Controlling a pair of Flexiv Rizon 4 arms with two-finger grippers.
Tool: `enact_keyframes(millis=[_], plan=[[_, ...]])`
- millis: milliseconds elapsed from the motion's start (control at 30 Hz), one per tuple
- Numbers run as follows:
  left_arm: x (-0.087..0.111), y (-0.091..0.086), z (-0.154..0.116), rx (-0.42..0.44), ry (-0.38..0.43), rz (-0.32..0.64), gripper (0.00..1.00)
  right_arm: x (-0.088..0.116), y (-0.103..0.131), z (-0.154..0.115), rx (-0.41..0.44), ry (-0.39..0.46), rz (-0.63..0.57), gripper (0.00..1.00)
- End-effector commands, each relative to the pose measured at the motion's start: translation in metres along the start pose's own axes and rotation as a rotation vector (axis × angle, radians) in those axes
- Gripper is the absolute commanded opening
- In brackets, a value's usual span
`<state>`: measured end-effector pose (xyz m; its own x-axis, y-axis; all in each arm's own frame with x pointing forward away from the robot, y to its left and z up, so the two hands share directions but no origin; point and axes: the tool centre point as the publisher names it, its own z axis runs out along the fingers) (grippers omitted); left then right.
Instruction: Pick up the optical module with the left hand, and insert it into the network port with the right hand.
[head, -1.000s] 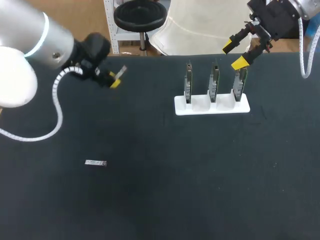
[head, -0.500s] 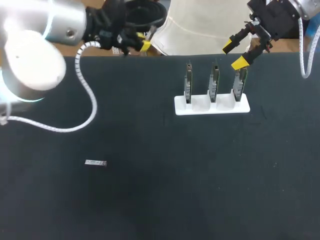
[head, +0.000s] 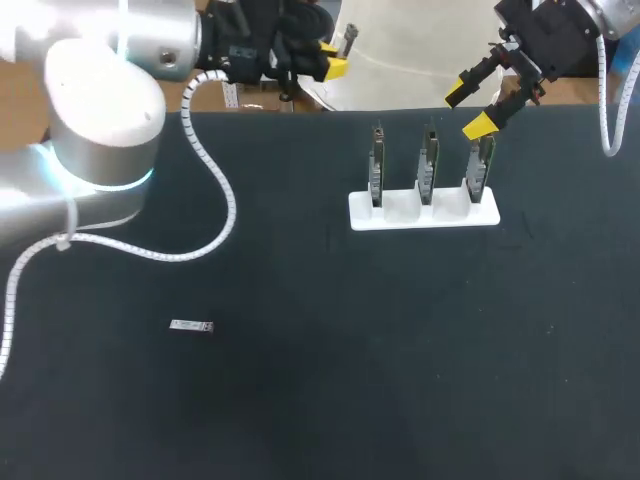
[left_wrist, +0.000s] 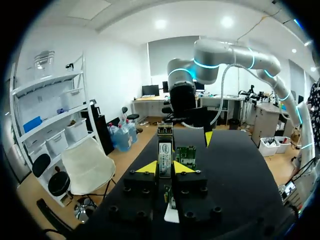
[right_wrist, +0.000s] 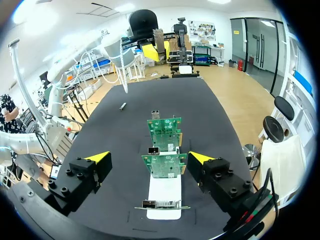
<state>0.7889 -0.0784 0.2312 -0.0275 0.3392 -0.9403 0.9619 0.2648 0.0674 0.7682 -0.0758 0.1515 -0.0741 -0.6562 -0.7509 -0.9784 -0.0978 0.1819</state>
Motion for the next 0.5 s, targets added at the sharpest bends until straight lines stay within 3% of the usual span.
enact_keyframes(millis=[33, 500], plan=[[-0.007, 0.005, 0.017, 0.029, -0.099, 0.015, 0.00, 0.000, 0.003, 0.001, 0.008, 0.000, -0.001, 1.00], [-0.023, -0.009, 0.060, 0.117, -0.161, -0.014, 0.00, 0.000, 0.003, 0.001, 0.008, 0.000, -0.001, 1.00]])
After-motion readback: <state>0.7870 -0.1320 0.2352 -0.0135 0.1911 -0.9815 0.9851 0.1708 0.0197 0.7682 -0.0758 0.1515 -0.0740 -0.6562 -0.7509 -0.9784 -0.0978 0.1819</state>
